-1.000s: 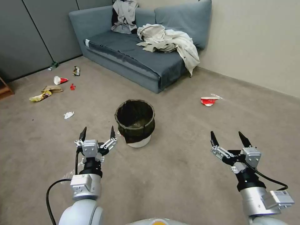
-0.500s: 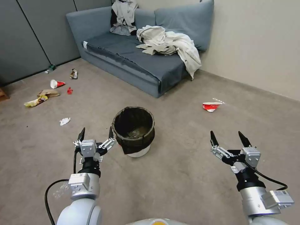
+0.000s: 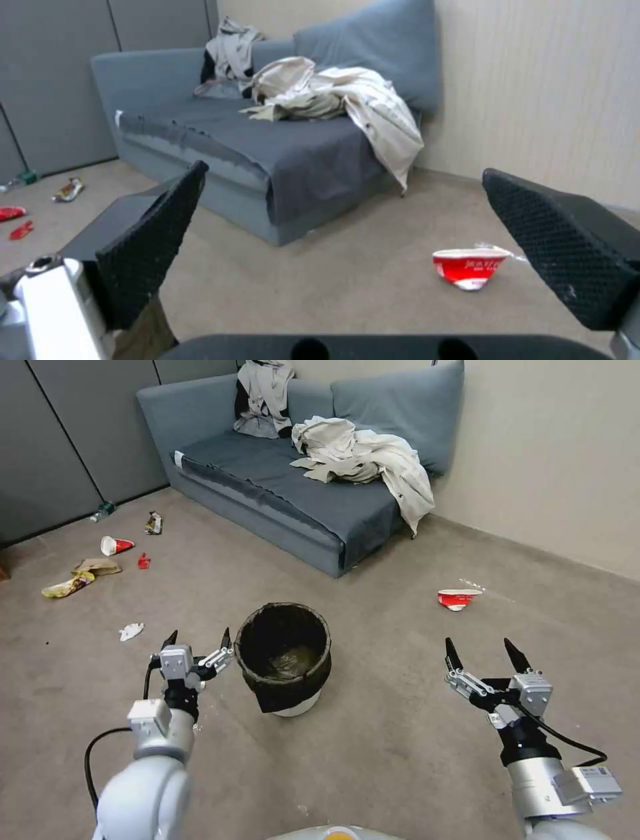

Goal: Pick up the trash can from the floor.

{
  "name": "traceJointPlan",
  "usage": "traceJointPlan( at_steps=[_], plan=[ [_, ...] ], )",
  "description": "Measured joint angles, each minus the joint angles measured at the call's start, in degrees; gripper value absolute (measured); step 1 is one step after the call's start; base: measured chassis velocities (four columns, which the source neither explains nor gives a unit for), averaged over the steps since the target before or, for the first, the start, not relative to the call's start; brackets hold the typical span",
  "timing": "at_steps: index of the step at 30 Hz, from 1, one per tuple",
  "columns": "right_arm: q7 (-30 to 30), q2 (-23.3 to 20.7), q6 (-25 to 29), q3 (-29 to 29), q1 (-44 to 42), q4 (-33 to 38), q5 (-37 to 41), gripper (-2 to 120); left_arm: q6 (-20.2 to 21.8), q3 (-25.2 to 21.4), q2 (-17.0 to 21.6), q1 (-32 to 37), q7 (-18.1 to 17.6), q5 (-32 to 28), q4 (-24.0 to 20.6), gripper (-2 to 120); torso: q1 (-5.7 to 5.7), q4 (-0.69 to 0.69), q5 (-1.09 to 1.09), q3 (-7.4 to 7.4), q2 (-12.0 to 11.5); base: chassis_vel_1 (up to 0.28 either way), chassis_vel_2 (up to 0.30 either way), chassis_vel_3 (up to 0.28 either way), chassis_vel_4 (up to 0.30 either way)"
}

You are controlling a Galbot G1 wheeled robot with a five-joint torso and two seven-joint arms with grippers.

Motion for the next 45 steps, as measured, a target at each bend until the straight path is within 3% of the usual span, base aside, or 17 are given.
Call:
traceJointPlan(
  at_steps=[7,9,24,34,45],
  plan=[
    [-0.1,-0.4,-0.1,-0.1,0.6,-1.0,-0.3,100,5.2,1.7,4.1,-7.5,-0.2,-6.6,5.3,100,0.00,-0.01,0.00,0.00,0.0,0.000,0.000,0.000,0.000],
    [-0.1,-1.0,-0.9,-0.2,1.3,-2.2,-0.5,100,11.6,4.3,5.7,-15.2,-2.4,-11.7,10.8,100,0.00,0.00,0.01,0.00,0.0,0.000,0.000,0.000,0.000],
    [0.1,-0.9,-0.9,0.1,1.7,-4.9,-1.0,100,23.5,8.0,7.5,-27.5,-0.8,-16.6,21.5,100,0.00,-0.01,0.01,0.00,0.0,0.000,0.000,0.000,0.000],
    [0.2,-0.9,-0.8,0.3,1.8,-5.6,-1.1,100,24.5,8.7,7.4,-28.6,1.7,-16.7,25.7,100,0.00,-0.01,0.01,0.00,0.0,0.000,0.000,0.000,0.000],
    [0.3,-0.9,-0.4,0.4,1.6,-6.0,-1.1,100,24.4,9.8,6.5,-30.2,3.9,-12.9,31.3,100,0.00,-0.01,0.01,0.00,0.0,0.000,0.000,0.000,0.000]
  ],
)
